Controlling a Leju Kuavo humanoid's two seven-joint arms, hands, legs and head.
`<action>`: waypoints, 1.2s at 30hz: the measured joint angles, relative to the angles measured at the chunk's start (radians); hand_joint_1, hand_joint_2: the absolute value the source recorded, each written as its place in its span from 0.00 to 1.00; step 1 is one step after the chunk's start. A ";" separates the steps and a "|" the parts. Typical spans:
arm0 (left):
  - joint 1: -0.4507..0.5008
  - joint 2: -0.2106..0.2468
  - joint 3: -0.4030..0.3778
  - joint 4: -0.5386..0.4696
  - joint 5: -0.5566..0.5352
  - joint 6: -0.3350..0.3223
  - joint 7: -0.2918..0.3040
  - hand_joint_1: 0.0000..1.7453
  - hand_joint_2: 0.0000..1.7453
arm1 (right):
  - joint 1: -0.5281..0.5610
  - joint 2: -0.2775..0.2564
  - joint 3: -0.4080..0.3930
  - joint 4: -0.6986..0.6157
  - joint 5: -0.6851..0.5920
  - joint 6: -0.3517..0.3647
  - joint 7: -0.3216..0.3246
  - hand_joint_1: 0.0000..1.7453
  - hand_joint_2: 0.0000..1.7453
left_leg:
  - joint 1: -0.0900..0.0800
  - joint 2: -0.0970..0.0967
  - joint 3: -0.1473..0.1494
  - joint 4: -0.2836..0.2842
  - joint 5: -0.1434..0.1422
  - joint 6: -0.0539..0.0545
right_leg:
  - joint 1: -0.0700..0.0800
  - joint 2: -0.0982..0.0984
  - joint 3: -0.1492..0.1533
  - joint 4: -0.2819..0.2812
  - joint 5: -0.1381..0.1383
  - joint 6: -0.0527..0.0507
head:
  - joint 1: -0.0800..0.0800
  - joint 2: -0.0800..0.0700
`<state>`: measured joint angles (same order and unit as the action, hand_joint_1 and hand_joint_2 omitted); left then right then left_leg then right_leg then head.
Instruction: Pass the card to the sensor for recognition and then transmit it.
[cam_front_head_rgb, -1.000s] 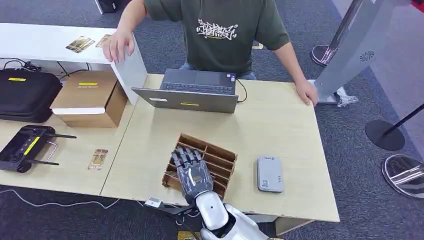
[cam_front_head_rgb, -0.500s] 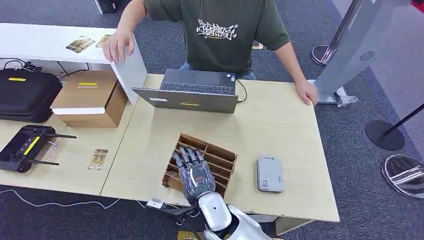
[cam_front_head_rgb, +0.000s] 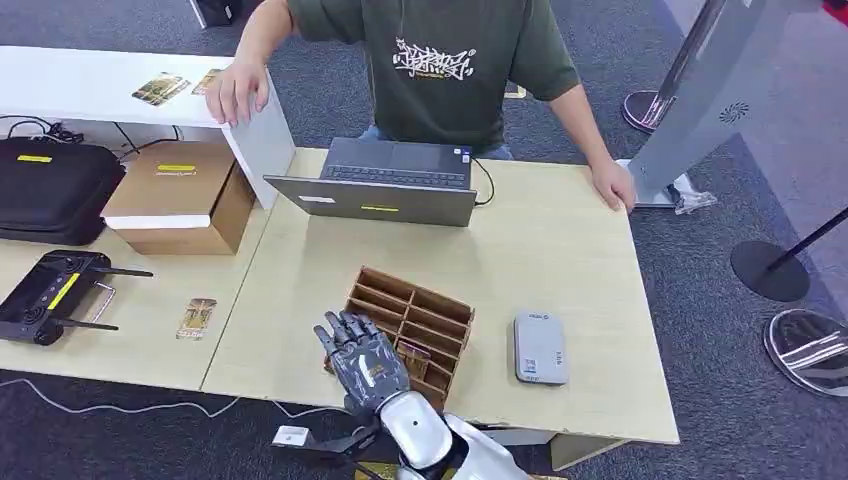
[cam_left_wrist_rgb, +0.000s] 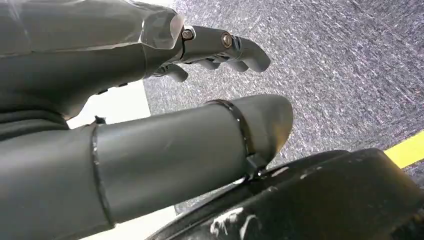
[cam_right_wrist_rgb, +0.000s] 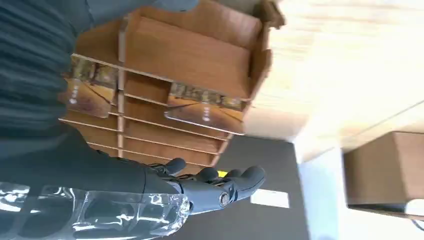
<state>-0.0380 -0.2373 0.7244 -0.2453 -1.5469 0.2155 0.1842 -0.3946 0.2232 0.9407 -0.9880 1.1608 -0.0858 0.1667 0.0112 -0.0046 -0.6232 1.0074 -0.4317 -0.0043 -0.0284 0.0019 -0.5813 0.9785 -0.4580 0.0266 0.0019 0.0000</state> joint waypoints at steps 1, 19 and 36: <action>0.000 0.000 0.000 0.000 0.001 0.000 0.000 0.00 0.00 | -0.006 0.003 0.008 0.007 -0.008 -0.002 -0.004 0.08 1.00 | 0.000 0.000 0.000 0.000 0.000 0.000 | 0.000 0.000 0.000 0.000 0.000 0.000 | 0.000 0.000; 0.000 0.001 0.011 0.008 0.035 0.002 -0.014 0.00 0.00 | -0.061 0.052 0.084 0.122 -0.070 -0.050 -0.014 0.23 1.00 | 0.000 0.000 0.000 0.000 0.000 0.000 | 0.000 0.000 0.000 0.000 0.000 0.000 | 0.000 0.000; 0.001 0.001 0.027 0.009 0.044 0.003 -0.024 0.00 0.00 | -0.081 0.064 0.094 0.171 -0.096 -0.072 -0.012 0.00 1.00 | 0.000 0.000 0.000 0.000 0.000 0.000 | 0.000 0.000 0.000 0.000 0.000 0.000 | 0.000 0.000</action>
<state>-0.0374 -0.2361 0.7511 -0.2362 -1.5030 0.2186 0.1606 -0.4758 0.2869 1.0349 -0.8171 1.0647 -0.1579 0.1549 0.0112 -0.0047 -0.6232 1.0074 -0.4317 -0.0043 -0.0284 0.0018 -0.5811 0.9786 -0.4580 0.0266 0.0019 0.0000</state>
